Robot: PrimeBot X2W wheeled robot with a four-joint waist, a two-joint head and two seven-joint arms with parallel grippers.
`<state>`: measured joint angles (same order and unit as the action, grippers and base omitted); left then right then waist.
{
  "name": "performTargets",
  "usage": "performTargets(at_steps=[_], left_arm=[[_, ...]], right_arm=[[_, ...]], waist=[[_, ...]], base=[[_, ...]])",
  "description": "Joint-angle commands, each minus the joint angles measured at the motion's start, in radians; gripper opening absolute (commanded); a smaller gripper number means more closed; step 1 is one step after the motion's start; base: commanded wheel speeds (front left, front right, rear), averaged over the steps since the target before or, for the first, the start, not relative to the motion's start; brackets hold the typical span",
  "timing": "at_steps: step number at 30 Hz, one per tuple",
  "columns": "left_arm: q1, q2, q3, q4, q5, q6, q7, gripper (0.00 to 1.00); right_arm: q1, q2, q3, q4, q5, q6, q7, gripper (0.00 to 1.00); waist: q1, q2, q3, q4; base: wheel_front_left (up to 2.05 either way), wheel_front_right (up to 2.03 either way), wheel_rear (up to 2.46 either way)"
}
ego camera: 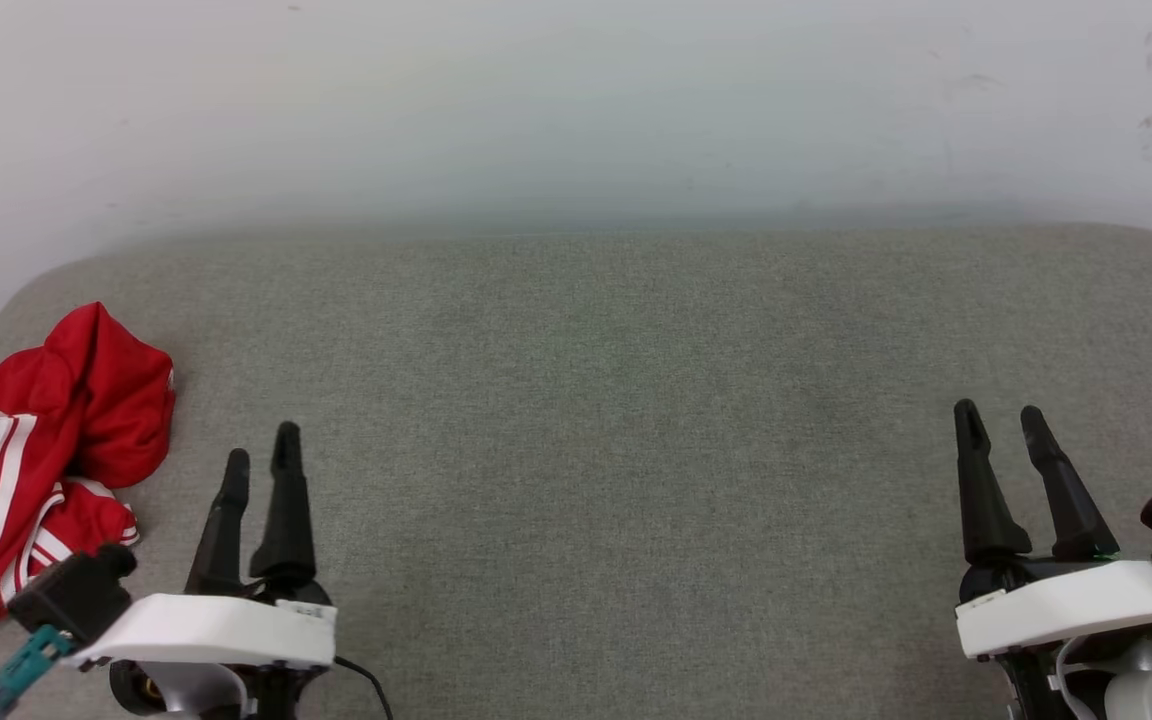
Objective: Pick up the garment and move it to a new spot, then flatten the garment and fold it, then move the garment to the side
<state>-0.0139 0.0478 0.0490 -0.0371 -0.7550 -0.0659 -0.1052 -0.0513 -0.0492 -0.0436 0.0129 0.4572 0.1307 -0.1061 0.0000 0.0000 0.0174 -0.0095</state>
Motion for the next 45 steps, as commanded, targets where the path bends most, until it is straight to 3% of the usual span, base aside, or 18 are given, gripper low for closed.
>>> performTargets(at_steps=[1, 13, 19, 31, 45], left_arm=[[0.001, 0.002, -0.011, -0.022, 0.038, 0.006, -0.009, 1.00], [0.018, 0.027, -0.121, -0.018, 0.297, 0.083, -0.043, 1.00], [0.026, 0.051, -0.176, 0.000, 0.337, 0.079, -0.059, 1.00], [0.027, 0.084, -0.245, 0.001, 0.464, 0.165, -0.087, 1.00], [0.048, 0.041, -0.197, 0.010, 0.510, 0.109, -0.117, 1.00]], right_arm=[[-0.010, -0.002, 0.006, -0.018, -0.038, 0.000, -0.008, 1.00], [-0.005, -0.002, 0.028, -0.040, -0.249, 0.000, -0.042, 1.00], [0.001, -0.002, 0.037, -0.048, -0.333, 0.000, -0.058, 1.00], [0.010, -0.002, 0.038, -0.056, -0.471, 0.000, -0.086, 1.00], [0.027, -0.001, 0.026, -0.048, -0.458, 0.000, -0.117, 1.00]], waist=[[0.0000, 0.0000, 0.000, 0.000], [0.0000, 0.0000, 0.002, -0.004], [0.0000, 0.0000, 0.001, -0.005], [0.0000, 0.0000, 0.002, -0.011], [0.0000, 0.0000, 0.005, -0.015]], base=[[0.00, 0.00, 0.00], [0.00, 0.00, 0.00], [0.00, 0.00, 0.00], [0.00, 0.00, 0.00], [0.00, 0.00, 0.00]])
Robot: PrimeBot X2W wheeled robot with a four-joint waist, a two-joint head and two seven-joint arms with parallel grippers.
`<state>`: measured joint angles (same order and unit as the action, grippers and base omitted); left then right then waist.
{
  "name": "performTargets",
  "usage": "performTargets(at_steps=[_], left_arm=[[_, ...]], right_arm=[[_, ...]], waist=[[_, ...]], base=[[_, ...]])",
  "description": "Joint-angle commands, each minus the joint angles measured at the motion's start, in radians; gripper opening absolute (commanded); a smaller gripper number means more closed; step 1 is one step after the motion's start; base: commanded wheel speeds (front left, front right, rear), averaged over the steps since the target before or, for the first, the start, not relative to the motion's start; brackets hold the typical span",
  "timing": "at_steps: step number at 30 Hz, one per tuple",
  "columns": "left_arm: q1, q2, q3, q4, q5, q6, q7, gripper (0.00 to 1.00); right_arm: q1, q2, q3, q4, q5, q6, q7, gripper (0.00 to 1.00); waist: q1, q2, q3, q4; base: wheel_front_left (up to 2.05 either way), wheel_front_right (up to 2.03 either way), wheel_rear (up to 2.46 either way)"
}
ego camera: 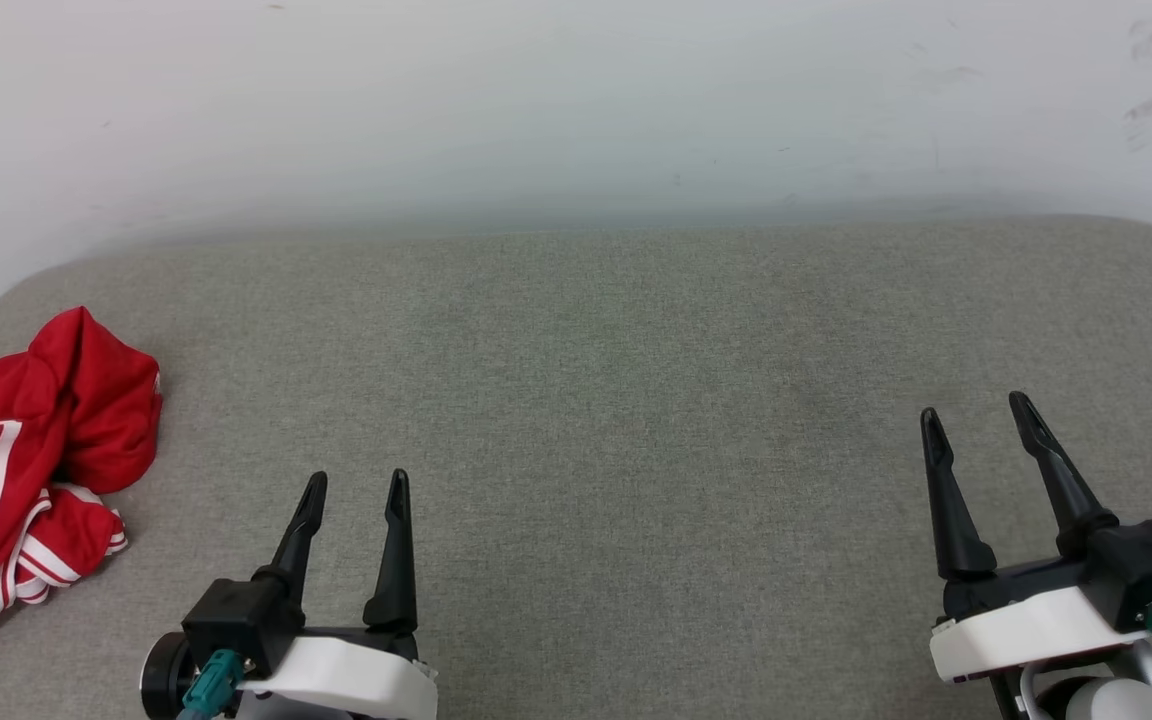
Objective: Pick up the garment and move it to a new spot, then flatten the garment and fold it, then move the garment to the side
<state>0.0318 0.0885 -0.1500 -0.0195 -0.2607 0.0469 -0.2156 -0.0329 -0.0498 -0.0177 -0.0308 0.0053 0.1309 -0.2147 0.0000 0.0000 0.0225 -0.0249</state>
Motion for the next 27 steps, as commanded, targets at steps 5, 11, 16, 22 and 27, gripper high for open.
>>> performTargets(at_steps=[5, 11, 16, 22, 27], left_arm=[[0.014, -0.015, 0.021, -0.008, 0.045, -0.027, -0.014, 1.00], [0.022, -0.027, 0.034, -0.003, 0.089, -0.067, -0.027, 1.00], [0.026, -0.035, 0.048, -0.002, 0.116, -0.089, -0.036, 1.00], [0.031, -0.038, 0.054, 0.002, 0.148, -0.103, -0.045, 1.00], [0.029, -0.038, 0.054, 0.005, 0.125, -0.096, -0.052, 1.00]], right_arm=[[0.011, -0.001, 0.000, 0.002, -0.003, 0.000, -0.017, 1.00], [0.012, -0.001, 0.005, 0.014, 0.014, 0.000, -0.027, 1.00], [0.014, -0.001, 0.011, 0.014, -0.013, 0.000, -0.036, 1.00], [0.018, -0.001, 0.022, 0.012, -0.040, 0.000, -0.047, 1.00], [0.024, -0.001, 0.037, 0.022, -0.034, 0.000, -0.051, 1.00]], waist=[[0.0000, 0.0000, 0.000, -0.001], [0.0000, 0.0000, 0.001, -0.002], [0.0000, 0.0000, 0.001, -0.002], [0.0000, 0.0000, 0.002, -0.001], [0.0000, 0.0000, 0.000, 0.013]], base=[[0.00, 0.00, 0.00], [0.00, 0.00, 0.00], [0.00, 0.00, 0.00], [0.00, 0.00, 0.00], [0.00, 0.00, 0.00]])
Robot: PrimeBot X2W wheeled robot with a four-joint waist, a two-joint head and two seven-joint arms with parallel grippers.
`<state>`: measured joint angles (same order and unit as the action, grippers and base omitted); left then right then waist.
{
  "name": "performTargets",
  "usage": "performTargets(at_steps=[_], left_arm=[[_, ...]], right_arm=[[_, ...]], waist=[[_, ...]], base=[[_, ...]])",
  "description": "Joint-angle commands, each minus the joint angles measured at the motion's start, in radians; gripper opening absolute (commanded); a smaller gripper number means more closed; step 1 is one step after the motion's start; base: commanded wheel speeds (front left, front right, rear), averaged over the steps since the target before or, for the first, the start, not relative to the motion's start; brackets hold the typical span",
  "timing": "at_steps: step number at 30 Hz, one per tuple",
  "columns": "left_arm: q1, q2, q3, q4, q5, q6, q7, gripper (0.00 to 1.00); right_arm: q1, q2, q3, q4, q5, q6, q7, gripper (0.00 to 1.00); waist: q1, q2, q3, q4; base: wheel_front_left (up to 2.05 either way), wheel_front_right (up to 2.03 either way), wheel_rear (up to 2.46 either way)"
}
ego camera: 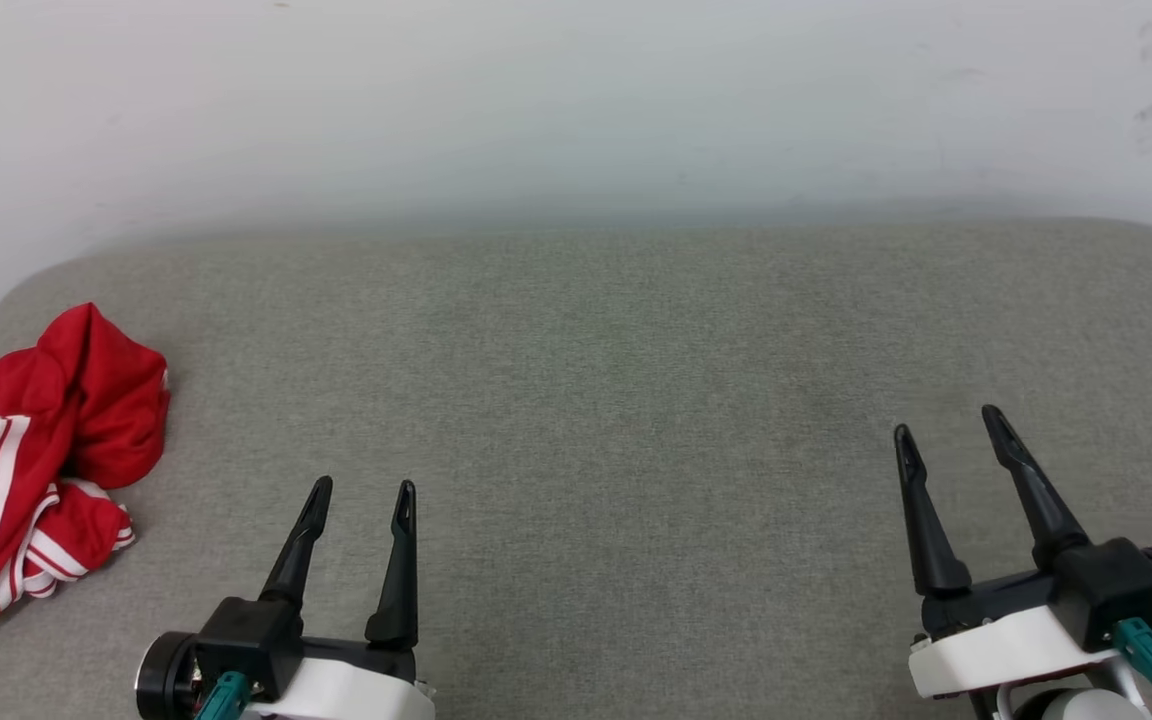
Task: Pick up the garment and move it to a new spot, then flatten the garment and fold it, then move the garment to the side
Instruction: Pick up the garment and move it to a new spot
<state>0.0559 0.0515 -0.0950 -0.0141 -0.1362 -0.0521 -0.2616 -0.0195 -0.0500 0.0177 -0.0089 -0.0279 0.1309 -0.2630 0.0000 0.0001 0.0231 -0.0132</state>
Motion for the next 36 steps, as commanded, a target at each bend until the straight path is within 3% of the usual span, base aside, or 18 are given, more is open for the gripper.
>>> performTargets(at_steps=[1, 36], left_arm=[[0.004, -0.002, 0.000, 0.000, -0.003, 0.003, -0.005, 1.00], [0.026, -0.002, 0.034, 0.019, -0.003, -0.013, -0.004, 1.00]], right_arm=[[0.011, -0.001, 0.003, 0.000, 0.000, 0.000, -0.003, 1.00], [0.020, 0.000, 0.090, 0.044, 0.028, 0.000, -0.003, 1.00]], waist=[[0.0000, -0.0001, 0.000, 0.005], [0.0000, -0.0001, -0.021, 0.351]], base=[[0.00, 0.00, 0.00], [0.00, 0.00, 0.00]])
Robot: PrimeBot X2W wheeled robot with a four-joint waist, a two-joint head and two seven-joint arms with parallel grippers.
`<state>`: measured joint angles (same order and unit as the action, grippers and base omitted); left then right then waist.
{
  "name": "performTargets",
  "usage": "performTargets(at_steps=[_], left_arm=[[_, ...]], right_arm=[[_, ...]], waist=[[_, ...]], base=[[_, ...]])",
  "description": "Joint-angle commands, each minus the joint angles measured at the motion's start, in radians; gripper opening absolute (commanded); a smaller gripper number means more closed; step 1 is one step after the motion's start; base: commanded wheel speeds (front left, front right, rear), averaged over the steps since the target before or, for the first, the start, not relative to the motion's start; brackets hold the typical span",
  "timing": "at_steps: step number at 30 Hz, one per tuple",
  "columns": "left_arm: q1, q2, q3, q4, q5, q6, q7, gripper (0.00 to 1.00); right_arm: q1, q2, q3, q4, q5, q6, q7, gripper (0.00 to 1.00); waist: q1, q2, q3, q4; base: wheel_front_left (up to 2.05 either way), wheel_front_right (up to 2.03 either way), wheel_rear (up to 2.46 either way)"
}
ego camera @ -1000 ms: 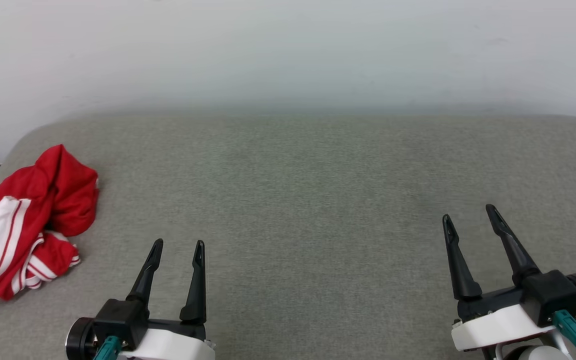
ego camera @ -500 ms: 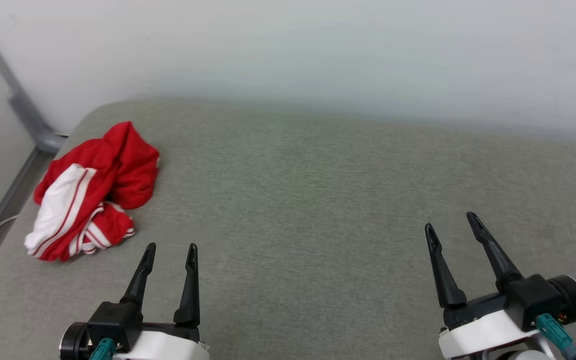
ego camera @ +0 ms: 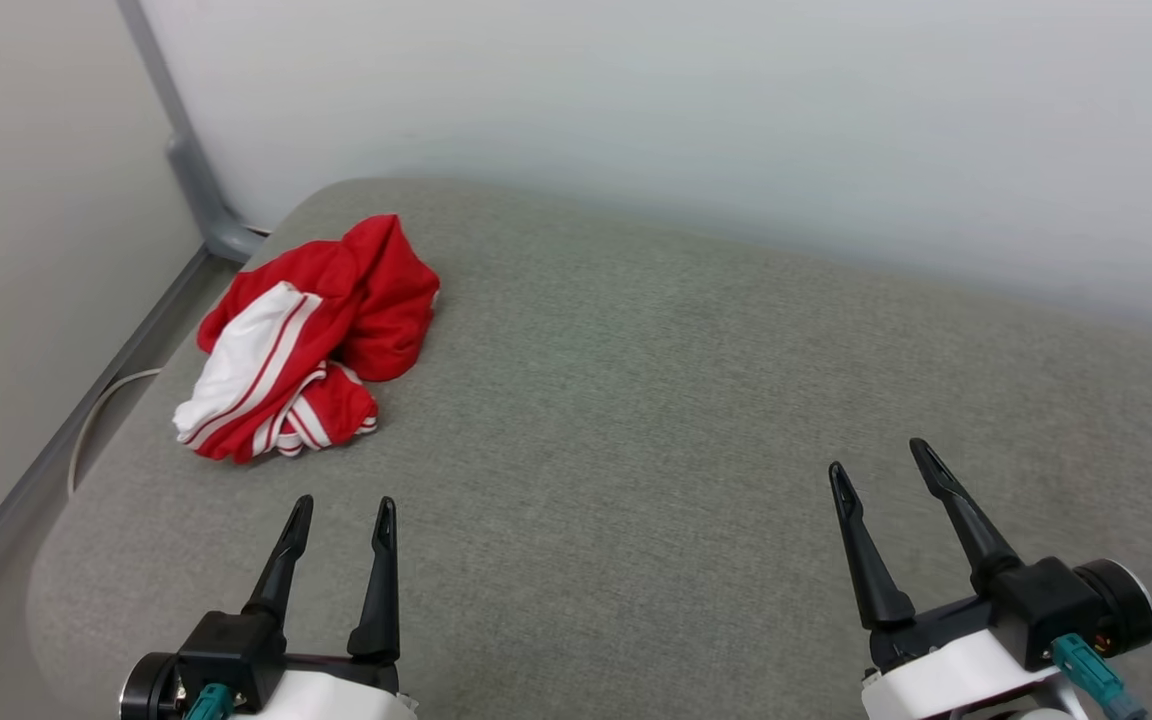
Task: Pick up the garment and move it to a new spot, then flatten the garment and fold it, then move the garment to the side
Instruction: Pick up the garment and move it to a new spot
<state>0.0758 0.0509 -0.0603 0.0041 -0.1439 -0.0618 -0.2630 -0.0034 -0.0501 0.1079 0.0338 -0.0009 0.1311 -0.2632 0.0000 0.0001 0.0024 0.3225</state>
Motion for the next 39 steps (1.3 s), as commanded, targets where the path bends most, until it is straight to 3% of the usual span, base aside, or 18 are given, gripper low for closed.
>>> performTargets(at_steps=[1, 19, 24, 28, 31, 39], left_arm=[[0.007, -0.001, -0.002, 0.001, 0.005, -0.004, -0.003, 1.00], [0.001, -0.001, 0.003, -0.005, 0.000, -0.008, -0.003, 1.00], [-0.049, 0.003, 0.031, 0.031, 0.002, -0.037, -0.003, 1.00], [-0.139, 0.058, 0.053, 0.106, -0.003, -0.059, -0.003, 1.00], [-0.239, 0.134, 0.048, 0.204, -0.029, -0.066, -0.002, 1.00], [-0.543, 0.425, -0.091, 0.360, -0.206, -0.069, 0.199, 1.00]], right_arm=[[0.004, 0.000, 0.000, 0.001, 0.001, -0.001, -0.002, 1.00], [-0.008, 0.000, 0.008, 0.001, -0.003, -0.001, -0.002, 1.00], [-0.027, 0.000, 0.014, -0.007, -0.030, -0.001, -0.002, 1.00], [-0.049, -0.001, 0.017, -0.016, -0.058, -0.001, -0.002, 1.00], [-0.068, -0.015, 0.020, -0.026, -0.074, -0.001, -0.002, 1.00], [-0.124, -0.055, 0.019, -0.057, -0.087, -0.001, -0.002, 1.00]], waist=[[0.0000, -0.0001, 0.001, 0.021], [0.0000, -0.0001, 0.025, 0.055], [0.0000, -0.0001, 0.076, 0.032], [0.0000, -0.0001, 0.143, 0.001], [0.0000, -0.0001, 0.206, -0.026], [0.0000, -0.0001, 0.367, -0.094]], base=[[0.00, 0.00, 0.00], [0.00, 0.00, 0.00], [0.00, 0.00, 0.00], [0.00, 0.00, 0.00], [0.00, 0.00, 0.00], [0.00, 0.00, 0.00]])
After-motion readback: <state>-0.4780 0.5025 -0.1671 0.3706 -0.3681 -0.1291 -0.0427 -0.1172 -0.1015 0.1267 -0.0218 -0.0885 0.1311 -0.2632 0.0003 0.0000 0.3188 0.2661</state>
